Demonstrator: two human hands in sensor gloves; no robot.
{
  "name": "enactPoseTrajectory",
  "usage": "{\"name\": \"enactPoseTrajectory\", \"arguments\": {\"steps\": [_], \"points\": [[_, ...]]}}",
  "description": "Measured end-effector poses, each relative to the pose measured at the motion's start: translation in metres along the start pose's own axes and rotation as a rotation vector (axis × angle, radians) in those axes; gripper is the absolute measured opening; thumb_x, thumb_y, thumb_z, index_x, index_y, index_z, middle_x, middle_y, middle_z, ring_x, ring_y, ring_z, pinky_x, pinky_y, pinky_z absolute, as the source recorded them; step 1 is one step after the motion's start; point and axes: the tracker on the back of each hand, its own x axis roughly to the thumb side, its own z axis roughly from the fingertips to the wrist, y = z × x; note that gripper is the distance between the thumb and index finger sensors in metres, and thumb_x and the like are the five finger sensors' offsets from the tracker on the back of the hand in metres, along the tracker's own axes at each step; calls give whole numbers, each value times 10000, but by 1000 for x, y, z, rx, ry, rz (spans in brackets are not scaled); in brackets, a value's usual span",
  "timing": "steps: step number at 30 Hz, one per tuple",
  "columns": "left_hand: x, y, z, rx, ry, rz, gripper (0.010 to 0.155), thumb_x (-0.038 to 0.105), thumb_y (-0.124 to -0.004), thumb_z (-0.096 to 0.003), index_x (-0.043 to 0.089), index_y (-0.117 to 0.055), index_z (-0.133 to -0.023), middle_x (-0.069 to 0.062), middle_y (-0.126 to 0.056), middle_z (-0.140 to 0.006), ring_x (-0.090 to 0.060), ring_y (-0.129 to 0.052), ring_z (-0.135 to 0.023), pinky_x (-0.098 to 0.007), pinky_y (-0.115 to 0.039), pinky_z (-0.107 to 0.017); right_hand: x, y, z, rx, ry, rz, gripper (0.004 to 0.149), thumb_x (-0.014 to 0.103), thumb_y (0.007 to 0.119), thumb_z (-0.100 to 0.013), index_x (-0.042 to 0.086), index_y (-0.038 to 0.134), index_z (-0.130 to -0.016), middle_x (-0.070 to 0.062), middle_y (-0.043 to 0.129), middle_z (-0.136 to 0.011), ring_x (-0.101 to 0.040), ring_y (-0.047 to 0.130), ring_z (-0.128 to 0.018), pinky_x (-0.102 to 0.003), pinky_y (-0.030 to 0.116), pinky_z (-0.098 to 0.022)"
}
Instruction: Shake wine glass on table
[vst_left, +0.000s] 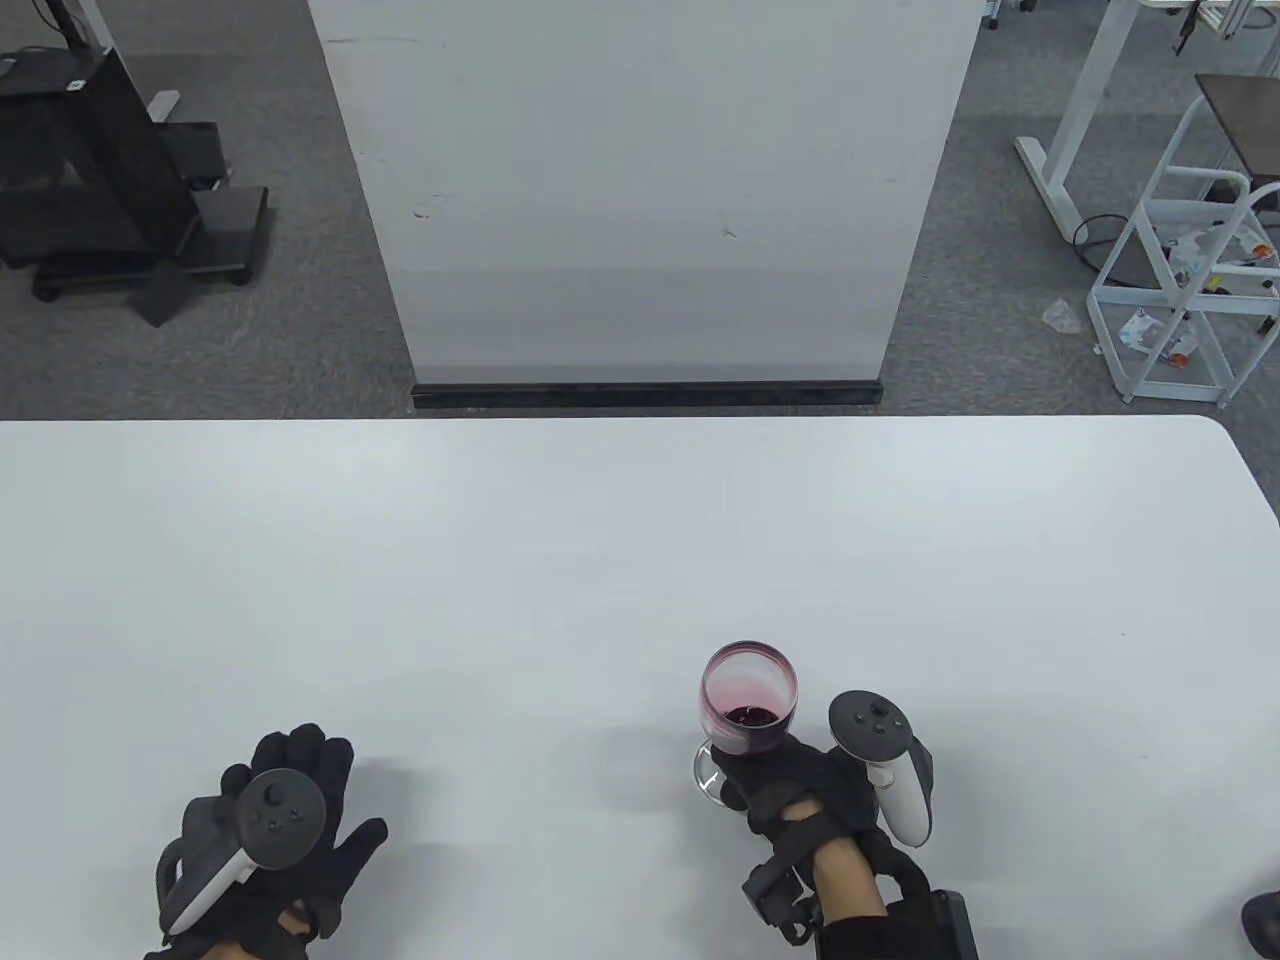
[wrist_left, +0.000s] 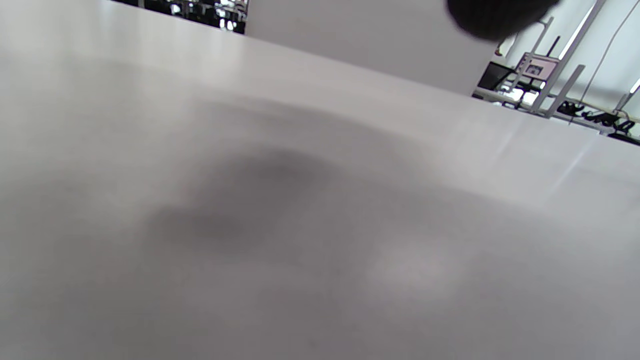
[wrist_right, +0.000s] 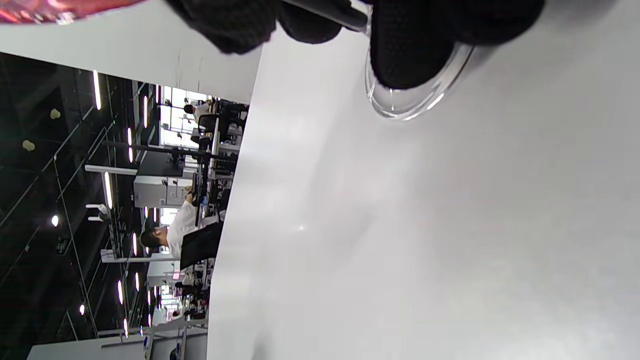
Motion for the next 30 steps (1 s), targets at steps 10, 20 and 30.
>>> {"name": "enactPoseTrajectory", "arguments": {"steps": [10,20,30], "points": [[-1,0,-1,-5,4,4,794,625,-580,-454,341,-119,-1035,37,-4,-1131,-277,59,-1041,-485,38,-725,0,2,0,-47,1,0,595,404,718,-535,191,476,-1034,-106,408,-1121,-284,769,-744,-417,735,-475],[0,0,-1,-13,1,3,796,625,-580,-454,339,-117,-1035,36,-4,-1131,-278,59,-1041,-486,38,-725,1,1,-1,6,0,-18,580,393,746,-520,171,540,-1015,-113,449,-1111,-303,777,-736,-436,739,-465],[0,1,0,-9,0,5,796,625,-580,-453,340,-118,-1035,36,-6,-1131,-278,58,-1041,-486,37,-725,1,-1,-1,54,8,2,578,397,762,-522,174,551,-1012,-102,456,-1114,-304,781,-739,-444,736,-477]]}}
